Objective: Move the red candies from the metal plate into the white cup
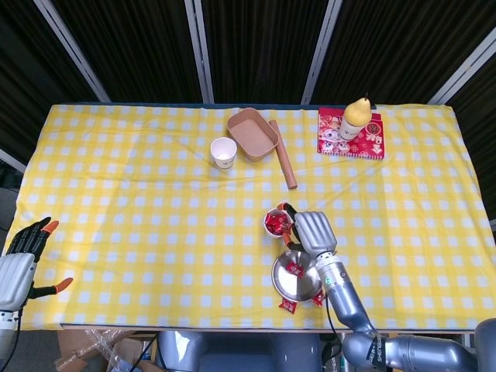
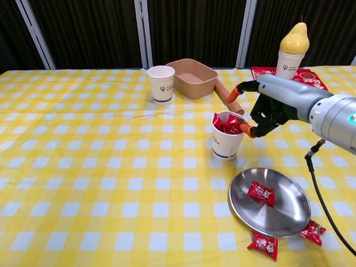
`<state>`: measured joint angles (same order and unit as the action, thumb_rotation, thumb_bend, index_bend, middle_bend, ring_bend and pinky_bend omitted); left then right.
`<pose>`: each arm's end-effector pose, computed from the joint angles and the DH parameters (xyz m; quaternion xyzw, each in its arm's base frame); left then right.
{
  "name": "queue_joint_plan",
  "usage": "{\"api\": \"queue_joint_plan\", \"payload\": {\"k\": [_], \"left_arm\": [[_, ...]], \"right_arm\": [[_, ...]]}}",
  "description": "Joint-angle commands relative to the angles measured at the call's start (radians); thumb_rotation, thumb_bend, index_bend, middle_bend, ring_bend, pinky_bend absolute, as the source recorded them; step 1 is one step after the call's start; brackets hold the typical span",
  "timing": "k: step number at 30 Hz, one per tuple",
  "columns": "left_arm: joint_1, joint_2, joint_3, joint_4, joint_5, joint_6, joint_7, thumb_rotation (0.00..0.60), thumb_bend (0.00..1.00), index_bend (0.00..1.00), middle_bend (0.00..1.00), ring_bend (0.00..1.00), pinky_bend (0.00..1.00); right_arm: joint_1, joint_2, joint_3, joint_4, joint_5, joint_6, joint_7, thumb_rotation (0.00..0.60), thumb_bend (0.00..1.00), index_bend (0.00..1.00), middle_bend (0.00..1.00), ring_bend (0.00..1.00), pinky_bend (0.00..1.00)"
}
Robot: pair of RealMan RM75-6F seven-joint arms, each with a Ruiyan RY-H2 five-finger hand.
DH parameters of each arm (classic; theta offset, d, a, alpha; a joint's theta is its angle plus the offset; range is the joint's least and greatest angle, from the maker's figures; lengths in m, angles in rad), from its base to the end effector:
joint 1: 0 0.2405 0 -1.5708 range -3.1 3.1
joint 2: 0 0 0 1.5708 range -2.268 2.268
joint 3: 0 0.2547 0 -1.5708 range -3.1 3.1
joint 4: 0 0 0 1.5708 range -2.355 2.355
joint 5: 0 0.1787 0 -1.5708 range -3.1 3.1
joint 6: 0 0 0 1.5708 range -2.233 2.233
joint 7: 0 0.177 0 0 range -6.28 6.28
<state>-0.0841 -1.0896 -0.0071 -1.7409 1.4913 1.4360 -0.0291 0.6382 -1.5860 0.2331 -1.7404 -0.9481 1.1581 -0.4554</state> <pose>-0.2846 0.2009 0.1710 -0.5856 -0.4537 -0.3955 0.5429 -0.1304 -0.3316 0.0113 0.6500 -0.4809 0.4128 0.4194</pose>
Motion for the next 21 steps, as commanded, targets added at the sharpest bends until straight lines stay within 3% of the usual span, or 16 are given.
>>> {"api": "queue_joint_plan", "payload": {"k": [1, 11, 18, 21], "left_arm": [[0.000, 0.000, 0.000, 0.000, 0.001, 0.001, -0.001, 0.600, 0.00, 0.00, 0.00, 0.00, 0.00], [0.001, -0.001, 0.000, 0.001, 0.004, 0.005, -0.001, 0.600, 0.00, 0.00, 0.00, 0.00, 0.00], [0.004, -0.003, 0.002, 0.003, 0.011, 0.011, 0.005, 0.600, 0.00, 0.00, 0.00, 0.00, 0.00], [0.004, -0.005, 0.003, 0.003, 0.013, 0.013, 0.011, 0.600, 0.00, 0.00, 0.00, 0.00, 0.00]], "right_arm": [[-0.004, 0.007, -0.003, -0.012, -0.006, 0.007, 0.003, 0.600, 0.47, 0.25, 0.89, 0.96, 0.98], [-0.059, 0.075, -0.047, -0.087, -0.075, 0.056, 0.038, 0.600, 0.46, 0.25, 0.89, 0.96, 0.98], [-0.130, 0.165, -0.113, -0.124, -0.133, 0.080, 0.098, 0.600, 0.46, 0.25, 0.89, 0.95, 0.98], [-0.164, 0.206, -0.152, -0.125, -0.173, 0.091, 0.120, 0.600, 0.46, 0.25, 0.83, 0.90, 0.95]]}}
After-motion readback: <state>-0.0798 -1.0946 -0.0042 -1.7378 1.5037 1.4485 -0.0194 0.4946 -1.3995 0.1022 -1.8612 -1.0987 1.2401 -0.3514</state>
